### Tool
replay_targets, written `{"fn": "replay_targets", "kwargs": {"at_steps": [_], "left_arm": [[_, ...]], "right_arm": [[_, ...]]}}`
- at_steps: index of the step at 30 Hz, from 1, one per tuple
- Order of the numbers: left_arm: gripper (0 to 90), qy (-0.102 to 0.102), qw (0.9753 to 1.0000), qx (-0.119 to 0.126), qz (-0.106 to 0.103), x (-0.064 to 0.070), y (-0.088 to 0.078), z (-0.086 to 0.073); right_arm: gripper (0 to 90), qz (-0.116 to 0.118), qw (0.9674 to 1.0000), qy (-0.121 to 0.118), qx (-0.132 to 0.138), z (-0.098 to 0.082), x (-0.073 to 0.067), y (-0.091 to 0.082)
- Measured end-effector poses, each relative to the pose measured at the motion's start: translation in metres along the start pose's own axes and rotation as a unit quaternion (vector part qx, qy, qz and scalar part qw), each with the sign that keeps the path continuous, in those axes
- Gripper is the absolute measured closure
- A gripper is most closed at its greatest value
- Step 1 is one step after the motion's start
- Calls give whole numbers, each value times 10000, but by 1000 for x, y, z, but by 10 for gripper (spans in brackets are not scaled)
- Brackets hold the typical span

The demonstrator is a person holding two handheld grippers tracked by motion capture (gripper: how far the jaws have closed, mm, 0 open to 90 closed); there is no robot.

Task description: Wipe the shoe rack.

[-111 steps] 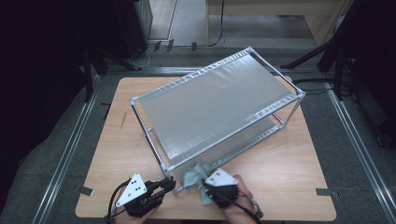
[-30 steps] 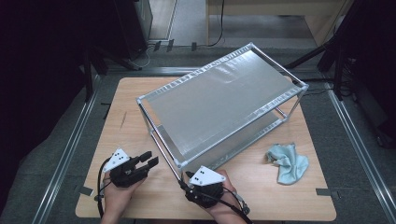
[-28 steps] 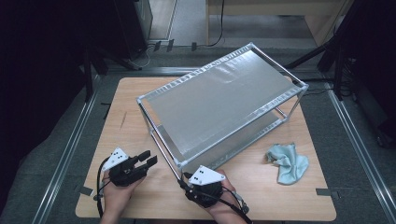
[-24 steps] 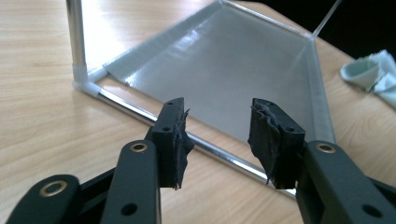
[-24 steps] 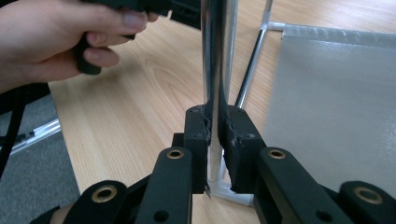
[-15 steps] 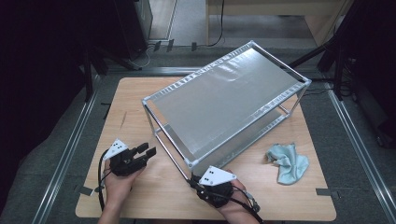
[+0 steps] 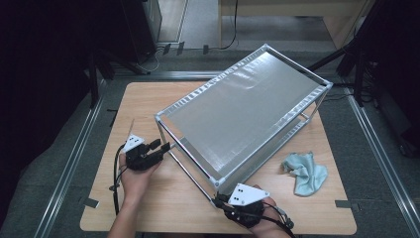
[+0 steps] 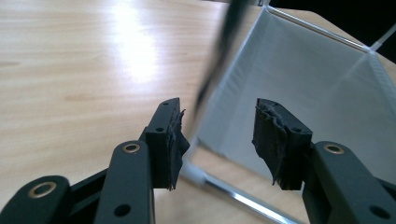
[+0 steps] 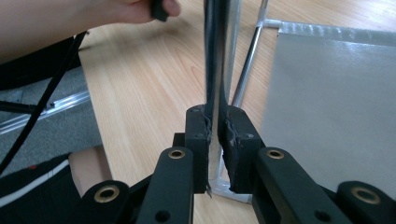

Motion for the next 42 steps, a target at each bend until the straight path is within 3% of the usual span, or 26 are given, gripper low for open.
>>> {"fn": "replay_targets", "kwargs": {"at_steps": [3,6,9,17,20,25,30,33,37,40,42], "left_arm": [[606,148,9999,-64,56,1,8,4],[705,266,9994,-120,-173,1,10,5],[772,491,9985,-192,-146,5,8,3],[799,860,9959,-236,-130,13,-10,-6],[807,957,9950,-219,-198,19,-20,-12],[808,1000,9937,-142,-479,29,-39,-27],[807,1078,9918,-153,-667,43,-56,-40],[810,1210,9898,-141,-735,55,-66,-48],[808,1242,9847,-163,-1213,64,-73,-56],[804,1266,9786,-213,-1605,72,-77,-61],[803,1376,9730,-255,-1834,79,-77,-63]], "right_arm": [[820,-95,9999,40,64,-5,2,-8],[823,-224,9997,52,71,-8,5,-15],[824,-343,9994,62,65,-10,11,-19],[826,-702,9972,231,92,-15,35,-34],[826,-941,9949,338,116,-17,47,-41],[826,-1310,9900,500,175,-21,66,-50],[826,-1722,9828,632,221,-21,80,-52],[826,-1947,9778,726,261,-22,87,-52],[826,-2185,9721,808,280,-22,97,-53],[826,-2389,9666,867,324,-23,104,-52],[826,-2523,9628,911,335,-22,109,-52]]}}
Point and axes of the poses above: each handheld gripper's, and its own axes: y roughly forward along the jaws, z roughly out of its top, x roughly to its right, the point moved 2 cm from there along y, roughly forward along the jaws, and after that the axes turned 5 degrees about x, right-handed, at the moved point
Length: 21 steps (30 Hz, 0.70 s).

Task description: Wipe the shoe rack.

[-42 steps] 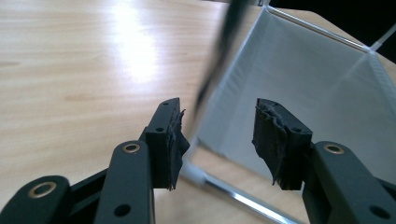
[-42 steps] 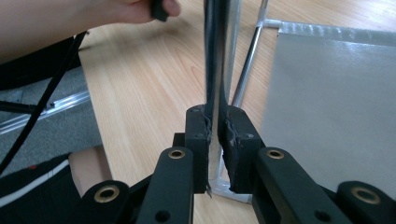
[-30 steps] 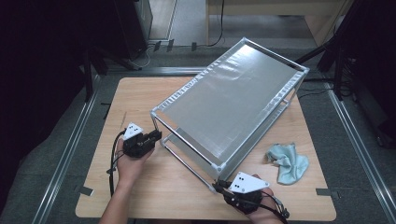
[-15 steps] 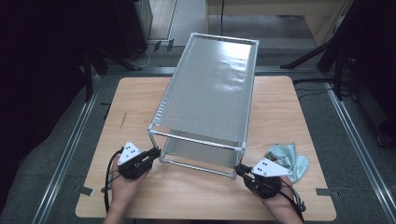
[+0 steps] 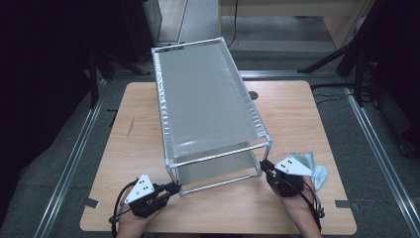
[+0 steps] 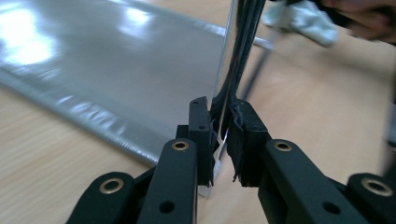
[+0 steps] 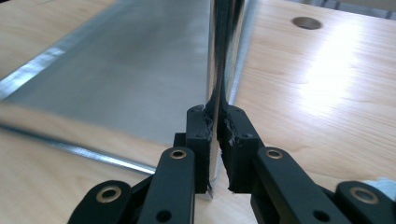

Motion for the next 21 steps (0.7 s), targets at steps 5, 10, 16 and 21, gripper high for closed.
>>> {"fn": "replay_targets", "kwargs": {"at_steps": [5,10,16,21], "left_arm": [[806,296,9981,-115,-529,22,9,1],[798,345,9961,-191,-789,41,16,1],[658,189,9966,-113,-797,45,16,1],[725,125,9959,0,-892,48,20,3]], "right_arm": [[825,-228,9997,68,4,2,13,5],[825,-315,9995,56,-39,4,22,7],[825,-354,9993,70,-104,3,29,2],[824,-322,9994,107,-96,0,31,-4]]}}
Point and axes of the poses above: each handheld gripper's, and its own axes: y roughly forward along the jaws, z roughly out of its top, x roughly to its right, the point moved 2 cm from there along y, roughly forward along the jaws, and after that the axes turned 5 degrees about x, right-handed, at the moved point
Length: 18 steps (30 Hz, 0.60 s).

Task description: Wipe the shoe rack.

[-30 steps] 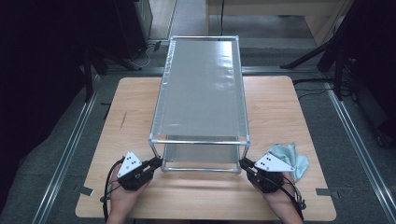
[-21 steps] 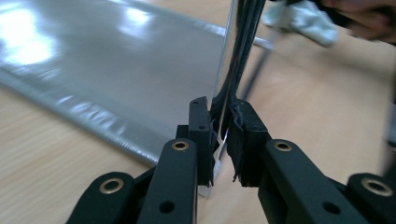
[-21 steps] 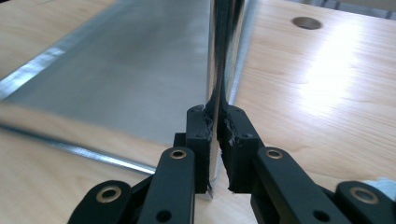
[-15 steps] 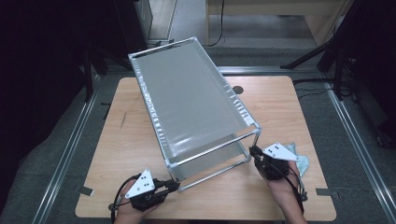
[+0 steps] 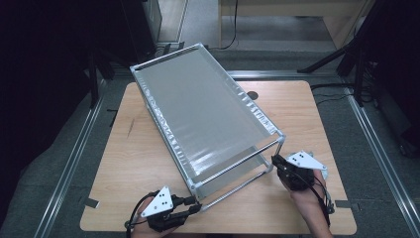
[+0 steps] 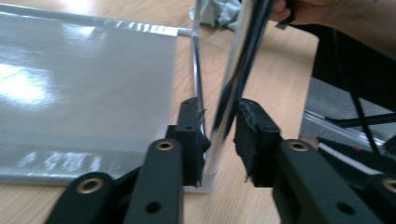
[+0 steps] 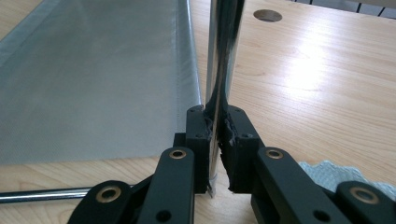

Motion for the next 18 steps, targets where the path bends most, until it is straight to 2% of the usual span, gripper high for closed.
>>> {"fn": "replay_targets", "kwargs": {"at_steps": [3,6,7,8,10,11,12,15,18], "left_arm": [[789,-42,10000,-9,-65,1,2,0],[795,-40,10000,-12,3,1,1,0],[795,-51,10000,-14,1,0,0,0],[794,-52,10000,-6,9,0,0,0],[793,-86,10000,9,-2,0,0,-1],[793,-85,10000,5,-7,-1,0,0],[793,-88,10000,3,-9,-1,0,0],[791,-124,9999,-14,-30,-1,0,0],[791,-127,9999,-12,-30,-1,1,0]], "right_arm": [[807,73,10000,-56,-4,-1,2,-3],[598,264,9994,-202,6,4,10,-17],[559,251,9994,-230,8,7,15,-25],[530,164,9997,-187,34,9,22,-33],[491,-160,9998,110,58,9,36,-45],[478,-395,9985,368,64,5,46,-51],[467,-532,9971,533,78,0,53,-55],[412,-1028,9917,728,-238,-18,69,-53],[371,-1193,9863,1051,-442,-29,75,-46]]}}
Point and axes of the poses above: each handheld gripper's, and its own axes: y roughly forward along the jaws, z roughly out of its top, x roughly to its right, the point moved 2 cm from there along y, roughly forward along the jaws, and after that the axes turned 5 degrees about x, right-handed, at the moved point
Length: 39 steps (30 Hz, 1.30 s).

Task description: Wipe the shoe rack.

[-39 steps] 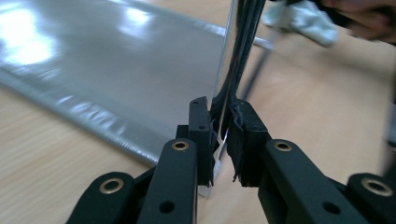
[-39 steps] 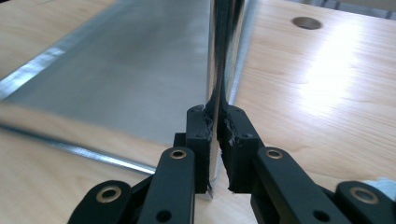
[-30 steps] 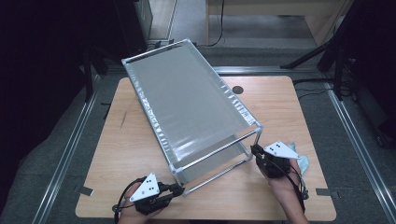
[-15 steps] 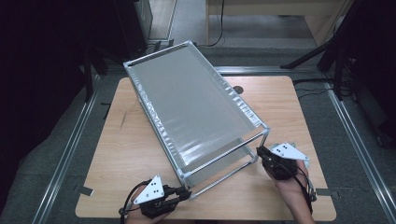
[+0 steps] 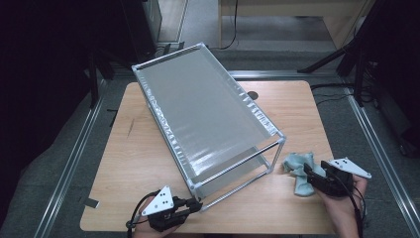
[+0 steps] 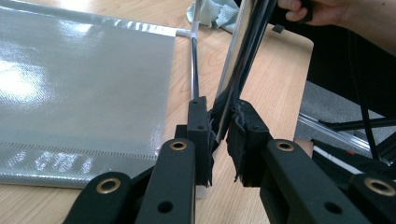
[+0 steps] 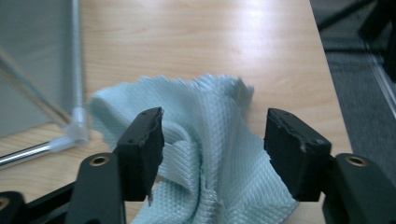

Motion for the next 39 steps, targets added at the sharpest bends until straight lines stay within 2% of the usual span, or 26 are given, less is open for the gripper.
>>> {"fn": "replay_targets", "kwargs": {"at_steps": [2,4,7,9,11,13,15,16,19,22,25,27,30,31,32,36,39], "left_arm": [[791,-8,10000,4,-3,0,0,0],[791,-5,10000,-1,5,0,0,0],[787,-30,10000,-3,26,0,1,0],[769,14,9999,4,138,1,1,1],[721,108,9994,-13,323,3,2,4],[735,102,9995,-18,287,3,2,4],[765,32,9997,5,228,3,4,4],[787,31,9997,9,230,3,4,3],[793,16,9998,1,196,2,5,3],[793,-13,9998,17,194,2,6,3],[795,7,9998,16,184,1,7,3],[796,3,9998,22,180,1,7,3],[796,12,9999,26,168,1,7,3],[796,13,9999,24,167,1,7,3],[796,12,9999,20,164,1,7,3],[796,23,9999,17,167,1,7,3],[797,28,9999,30,167,1,7,3]], "right_arm": [[337,18,10000,47,-39,-3,-1,7],[331,-79,9998,-52,-169,-8,-2,15],[345,-52,9991,-161,-393,-17,-4,22],[413,-88,9984,-232,-499,-22,-5,23],[503,42,9983,-247,-523,-25,-6,22],[619,140,9980,-284,-554,-27,-8,23],[761,185,9982,-305,-480,-27,-9,24],[785,150,9984,-303,-445,-26,-9,23],[800,250,9995,-137,-153,-13,-15,15],[800,389,9986,-234,258,8,-29,-1],[799,535,9951,-407,722,31,-45,-17],[799,610,9919,-395,1038,48,-52,-28],[799,827,9850,-258,1489,75,-59,-42],[799,879,9828,-306,1596,83,-63,-46],[799,890,9814,-350,1664,90,-66,-49],[794,984,9717,-611,2057,115,-87,-56],[792,1237,9683,-763,2034,121,-105,-53]]}}
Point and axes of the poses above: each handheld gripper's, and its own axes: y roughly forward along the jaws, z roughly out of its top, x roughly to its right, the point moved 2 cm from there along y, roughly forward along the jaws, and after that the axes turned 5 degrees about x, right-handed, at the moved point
